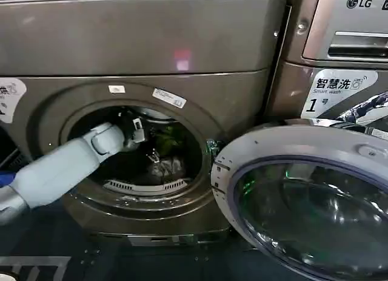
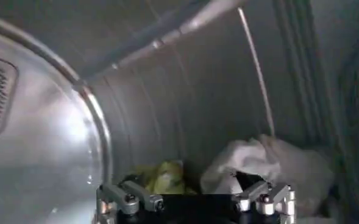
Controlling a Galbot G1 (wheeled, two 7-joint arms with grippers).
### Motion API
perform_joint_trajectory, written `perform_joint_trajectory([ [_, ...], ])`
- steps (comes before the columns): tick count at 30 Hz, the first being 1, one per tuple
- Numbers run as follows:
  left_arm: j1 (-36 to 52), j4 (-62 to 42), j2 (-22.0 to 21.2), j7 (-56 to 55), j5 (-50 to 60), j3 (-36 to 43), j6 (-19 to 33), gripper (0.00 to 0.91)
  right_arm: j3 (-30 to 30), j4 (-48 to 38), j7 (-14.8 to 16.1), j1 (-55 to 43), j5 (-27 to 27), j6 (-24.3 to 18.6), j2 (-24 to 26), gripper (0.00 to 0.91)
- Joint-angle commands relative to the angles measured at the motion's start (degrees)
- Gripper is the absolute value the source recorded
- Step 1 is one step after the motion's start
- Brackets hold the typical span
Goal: Grasp the clothes from the dryer.
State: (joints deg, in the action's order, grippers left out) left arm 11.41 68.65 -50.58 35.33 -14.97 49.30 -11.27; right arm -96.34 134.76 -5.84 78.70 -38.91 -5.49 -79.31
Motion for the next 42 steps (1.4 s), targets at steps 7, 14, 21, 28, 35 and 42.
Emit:
perform_joint_trajectory([
  [7,3.25,-4.65,-1.80,1.69,-2.93,9.68,-1.93,0.907,0.24,-0.55,0.11,0.09,0.01,-0.37,-0.01,0.907],
  [14,2.86,-8.28,-3.44,1.67,-2.69,9.50,-0.98,0.907,1.22,-0.60,0.09,-0.49,0.82,-0.23,0.05,0.907],
  [21,2.93,-12.07,-6.87,1.65,-3.23,7.71,0.11,0.907,1.49,-0.28,-0.01,-0.67,1.13,0.05,0.16,0.907],
  [28,1.89,-15.76,-9.58,1.44,-2.89,7.06,1.34,0.907,1.25,-0.02,-0.02,-0.04,1.03,0.01,0.06,0.907],
  [35,1.12,-16.19,-10.00,1.12,-2.91,6.07,1.63,0.907,1.98,0.21,-0.03,-0.48,1.43,0.10,-0.17,0.907],
  [42,1.31,-17.72,-9.69,1.07,-2.34,6.06,2.16,0.907,2.47,0.22,-0.04,-0.85,1.90,0.17,-0.18,0.907],
])
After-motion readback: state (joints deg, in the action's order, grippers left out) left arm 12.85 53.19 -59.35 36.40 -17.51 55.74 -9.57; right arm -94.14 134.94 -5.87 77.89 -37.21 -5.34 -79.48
